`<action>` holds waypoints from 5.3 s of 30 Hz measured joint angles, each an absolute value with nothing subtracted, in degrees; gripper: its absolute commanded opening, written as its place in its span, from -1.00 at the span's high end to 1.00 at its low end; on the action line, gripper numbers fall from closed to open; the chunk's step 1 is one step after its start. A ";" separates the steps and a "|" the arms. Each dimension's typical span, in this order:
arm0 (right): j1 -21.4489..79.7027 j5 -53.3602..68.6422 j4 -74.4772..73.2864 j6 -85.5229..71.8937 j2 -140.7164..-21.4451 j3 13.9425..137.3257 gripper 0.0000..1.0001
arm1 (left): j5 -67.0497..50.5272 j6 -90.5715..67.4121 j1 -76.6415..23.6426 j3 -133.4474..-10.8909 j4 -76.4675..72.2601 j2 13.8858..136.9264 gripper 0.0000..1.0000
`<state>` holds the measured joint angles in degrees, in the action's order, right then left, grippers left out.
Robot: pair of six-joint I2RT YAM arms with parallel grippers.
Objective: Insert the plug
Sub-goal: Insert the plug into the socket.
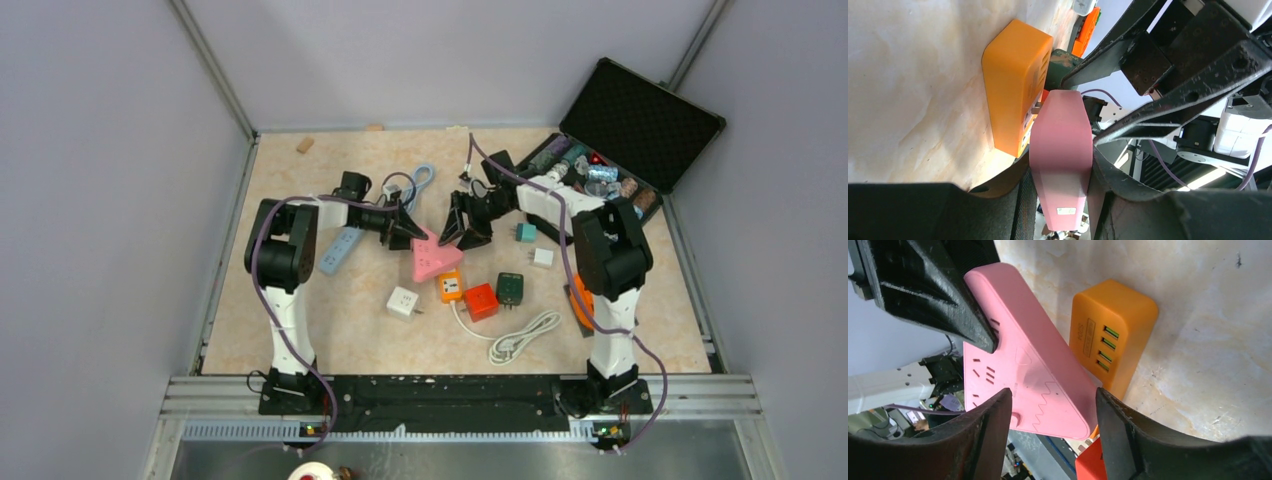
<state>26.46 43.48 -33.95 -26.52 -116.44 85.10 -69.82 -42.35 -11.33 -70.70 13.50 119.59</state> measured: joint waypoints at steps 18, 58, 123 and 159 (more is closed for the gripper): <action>24.82 46.35 -31.22 -28.36 -112.46 82.11 -0.17 | -69.87 -50.46 -11.33 -67.81 2.55 119.50 1.00; 24.84 51.07 -28.71 -29.80 -111.87 80.23 -0.28 | -66.11 -57.21 -9.61 -59.02 -8.84 112.95 1.00; 25.85 50.15 -31.68 -27.42 -112.27 79.53 -0.22 | -65.73 -50.59 -8.34 -56.84 -4.75 110.17 1.00; 29.85 36.64 -43.66 -17.10 -115.04 83.46 -0.22 | -63.72 -29.47 -9.65 -69.49 26.33 114.39 1.00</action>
